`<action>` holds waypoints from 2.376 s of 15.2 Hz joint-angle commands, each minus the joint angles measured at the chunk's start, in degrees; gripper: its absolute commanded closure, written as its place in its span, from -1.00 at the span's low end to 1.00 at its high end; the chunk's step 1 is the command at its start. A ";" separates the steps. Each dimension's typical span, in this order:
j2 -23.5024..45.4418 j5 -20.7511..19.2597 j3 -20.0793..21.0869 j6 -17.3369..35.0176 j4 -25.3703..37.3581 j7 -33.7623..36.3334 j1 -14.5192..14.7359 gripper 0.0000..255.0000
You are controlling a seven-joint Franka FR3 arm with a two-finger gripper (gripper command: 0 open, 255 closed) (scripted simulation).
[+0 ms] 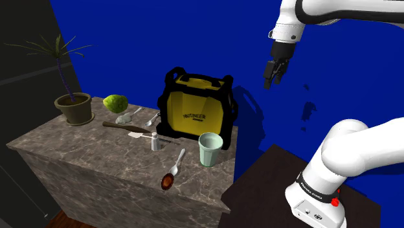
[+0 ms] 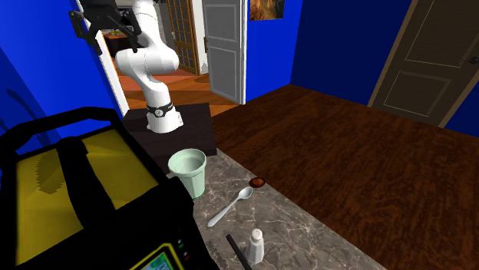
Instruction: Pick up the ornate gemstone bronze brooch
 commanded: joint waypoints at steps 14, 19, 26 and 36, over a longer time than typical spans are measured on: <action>5.80 7.62 15.65 22.70 -13.11 16.90 4.21 -1.00; 13.31 8.72 22.35 32.47 -14.09 24.01 4.84 -1.00; 28.06 4.27 32.42 45.44 -11.36 36.81 2.60 -1.00; 56.67 -25.77 38.78 53.70 1.59 68.40 1.38 -1.00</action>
